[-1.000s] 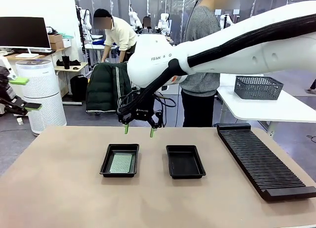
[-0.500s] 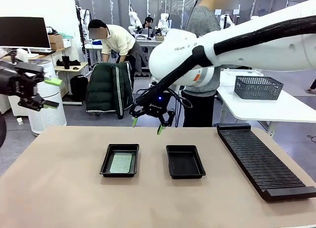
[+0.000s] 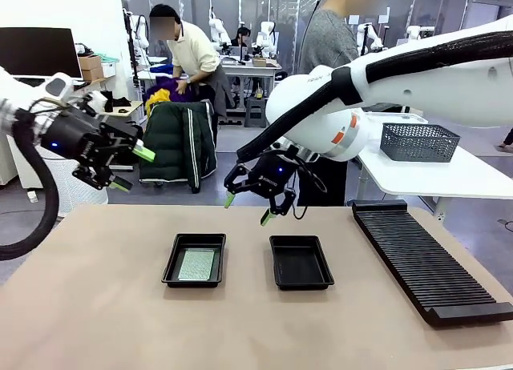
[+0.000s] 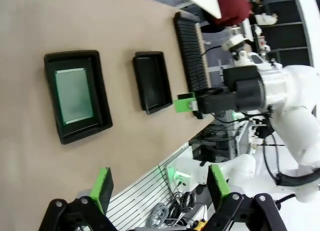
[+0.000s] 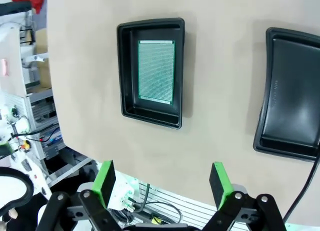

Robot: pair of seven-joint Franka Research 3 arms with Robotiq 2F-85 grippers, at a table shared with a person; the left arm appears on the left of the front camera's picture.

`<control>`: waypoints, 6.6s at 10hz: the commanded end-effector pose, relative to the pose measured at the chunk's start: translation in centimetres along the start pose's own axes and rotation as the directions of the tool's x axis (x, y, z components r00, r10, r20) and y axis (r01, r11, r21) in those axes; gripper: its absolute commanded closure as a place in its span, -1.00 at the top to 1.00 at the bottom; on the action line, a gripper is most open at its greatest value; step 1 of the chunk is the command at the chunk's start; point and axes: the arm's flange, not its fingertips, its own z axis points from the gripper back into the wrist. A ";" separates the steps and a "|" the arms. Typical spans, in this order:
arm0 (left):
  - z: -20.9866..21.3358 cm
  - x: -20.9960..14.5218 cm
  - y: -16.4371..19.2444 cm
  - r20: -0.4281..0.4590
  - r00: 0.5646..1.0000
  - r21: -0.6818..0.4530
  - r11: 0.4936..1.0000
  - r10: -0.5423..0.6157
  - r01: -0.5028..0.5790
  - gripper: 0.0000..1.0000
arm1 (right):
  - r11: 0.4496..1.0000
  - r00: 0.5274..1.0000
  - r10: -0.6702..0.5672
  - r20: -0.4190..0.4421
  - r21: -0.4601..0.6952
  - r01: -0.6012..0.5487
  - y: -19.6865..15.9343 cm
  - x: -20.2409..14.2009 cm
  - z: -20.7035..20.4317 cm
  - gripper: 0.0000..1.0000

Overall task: Inspect and transfer BCBs to ESD trays.
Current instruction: Pick up the ESD tray and place it on the left side of the table.

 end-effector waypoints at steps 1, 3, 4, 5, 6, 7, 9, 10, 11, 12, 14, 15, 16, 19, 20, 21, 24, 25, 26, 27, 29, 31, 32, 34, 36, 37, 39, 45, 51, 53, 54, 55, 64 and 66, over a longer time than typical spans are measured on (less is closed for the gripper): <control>-1.9 1.3 -0.6 -0.067 0.997 0.131 0.991 0.026 -0.017 1.00 | 0.997 1.000 0.004 0.026 0.072 -0.006 -2.3 -1.5 0.6 1.00; -5.0 2.3 -1.2 -0.116 0.993 0.229 0.973 0.013 0.014 1.00 | 0.995 0.999 -0.003 0.040 0.104 -0.002 -3.5 -1.9 1.2 1.00; -6.2 2.7 -1.2 -0.127 0.992 0.257 0.966 0.019 0.014 1.00 | 0.993 0.998 -0.005 0.055 0.120 -0.002 -4.1 -2.0 1.5 1.00; -7.3 3.1 -1.0 -0.133 0.991 0.293 0.956 0.023 0.017 1.00 | 0.990 0.999 0.011 0.050 0.137 -0.018 -4.4 -2.1 1.6 1.00; -8.5 3.4 -0.8 -0.132 0.991 0.349 0.937 0.020 0.027 1.00 | 0.990 0.999 0.015 0.048 0.143 -0.021 -4.9 -2.1 1.6 1.00; -9.6 3.8 -0.3 -0.146 0.989 0.398 0.917 0.027 0.034 1.00 | 0.988 0.999 0.020 0.044 0.151 -0.027 -5.2 -2.0 1.7 1.00; -11.4 4.6 0.2 -0.173 0.985 0.461 0.885 0.020 0.063 1.00 | 0.986 0.999 0.028 0.044 0.165 -0.035 -5.9 -2.0 1.9 1.00; -12.4 4.9 0.6 -0.185 0.982 0.489 0.869 0.025 0.070 1.00 | 0.985 0.999 0.030 0.043 0.170 -0.037 -6.0 -1.9 2.0 1.00; -13.3 5.1 1.2 -0.182 0.983 0.517 0.853 0.025 0.074 1.00 | 0.983 0.998 0.037 0.042 0.177 -0.044 -5.9 -1.9 2.0 1.00; -14.2 5.3 1.6 -0.185 0.982 0.539 0.839 0.033 0.074 1.00 | 0.980 0.998 0.043 0.045 0.190 -0.051 -5.8 -1.8 2.0 1.00; -15.5 5.5 2.4 -0.178 0.983 0.598 0.798 0.034 0.081 1.00 | 0.975 0.997 0.051 0.056 0.211 -0.062 -5.6 -1.8 2.0 1.00; -16.1 5.4 2.9 -0.181 0.983 0.605 0.793 0.043 0.076 1.00 | 0.974 0.997 0.050 0.062 0.218 -0.063 -5.5 -1.9 2.1 1.00; -17.0 5.3 3.7 -0.171 0.984 0.637 0.768 0.046 0.074 1.00 | 0.972 0.997 0.049 0.067 0.224 -0.063 -5.4 -2.0 2.1 1.00; -18.6 5.1 5.4 -0.093 0.996 0.662 0.748 0.016 0.049 1.00 | 0.970 0.996 0.053 0.073 0.234 -0.069 -4.9 -2.0 1.9 1.00; -18.9 5.0 5.9 -0.087 0.996 0.672 0.739 0.016 0.046 1.00 | 0.969 0.996 0.052 0.072 0.239 -0.068 -4.9 -2.0 1.8 1.00; -19.1 4.9 6.4 -0.067 0.998 0.681 0.731 0.006 0.041 1.00 | 0.969 0.996 0.050 0.074 0.239 -0.067 -4.7 -2.0 1.9 1.00; -20.4 4.7 7.4 -0.050 0.999 0.716 0.697 0.011 0.028 1.00 | 0.969 0.997 0.057 0.060 0.238 -0.070 -4.1 -1.7 1.9 1.00; -21.0 4.5 8.0 -0.046 0.999 0.727 0.686 0.012 0.025 1.00 | 0.969 0.997 0.064 0.053 0.235 -0.075 -3.9 -1.5 1.8 1.00; -21.4 4.5 8.4 -0.047 0.999 0.729 0.684 0.013 0.026 1.00 | 0.977 0.998 0.038 0.040 0.210 -0.046 -4.1 -1.7 2.4 1.00; -21.7 4.5 8.7 -0.041 0.999 0.725 0.688 0.011 0.022 1.00 | 0.977 0.998 0.038 0.040 0.210 -0.046 -4.1 -1.7 2.4 1.00; -22.6 4.5 9.1 -0.046 0.999 0.728 0.685 0.002 0.033 1.00 | 0.977 0.998 0.038 0.040 0.210 -0.046 -4.1 -1.7 2.4 1.00; -23.3 4.7 9.2 -0.049 0.999 0.735 0.677 -0.009 0.042 1.00 | 0.977 0.998 0.038 0.040 0.210 -0.046 -4.1 -1.7 2.4 1.00; -23.5 4.8 9.1 -0.050 0.999 0.742 0.669 -0.014 0.046 1.00 | 0.977 0.998 0.038 0.040 0.210 -0.046 -4.1 -1.7 2.4 1.00; -23.7 4.7 9.1 -0.059 0.998 0.747 0.663 -0.006 0.048 1.00 | 0.977 0.998 0.038 0.040 0.210 -0.046 -4.1 -1.7 2.4 1.00; -24.3 4.7 9.4 -0.077 0.997 0.743 0.667 0.000 0.057 0.88 | 0.977 0.998 0.038 0.040 0.210 -0.046 -4.1 -1.7 2.4 1.00; -24.4 4.7 9.4 -0.084 0.996 0.737 0.673 0.001 0.061 0.76 | 0.977 0.998 0.038 0.040 0.210 -0.046 -4.1 -1.7 2.4 1.00; -24.4 4.7 9.6 -0.089 0.996 0.739 0.671 0.007 0.061 0.57 | 0.977 0.998 0.038 0.040 0.210 -0.046 -4.1 -1.7 2.4 1.00; -24.5 4.7 9.8 -0.077 0.997 0.753 0.655 0.002 0.056 -0.02 | 0.977 0.998 0.038 0.040 0.210 -0.046 -4.1 -1.7 2.4 1.00; -24.4 4.6 9.5 -0.077 0.997 0.748 0.661 -0.002 0.059 -0.63 | 0.977 0.998 0.038 0.040 0.210 -0.046 -4.1 -1.7 2.4 1.00; -24.5 4.5 9.7 -0.078 0.997 0.747 0.662 -0.001 0.059 -0.84 | 0.977 0.998 0.038 0.040 0.210 -0.046 -4.1 -1.7 2.4 1.00; -24.5 4.5 9.7 -0.076 0.997 0.748 0.661 -0.001 0.058 -0.91 | 0.977 0.998 0.038 0.040 0.210 -0.046 -4.1 -1.7 2.4 1.00; -24.7 4.5 9.9 -0.074 0.997 0.746 0.663 -0.001 0.056 -0.87 | 0.977 0.998 0.038 0.040 0.210 -0.046 -4.1 -1.7 2.4 1.00; -23.9 4.6 9.9 -0.097 0.995 0.727 0.682 -0.005 0.074 -1.00 | 0.977 0.998 0.038 0.040 0.210 -0.046 -4.1 -1.7 2.4 1.00; -23.9 4.6 9.9 -0.097 0.995 0.727 0.682 -0.005 0.074 -1.00 | 0.977 0.998 0.038 0.040 0.210 -0.046 -4.1 -1.7 2.4 1.00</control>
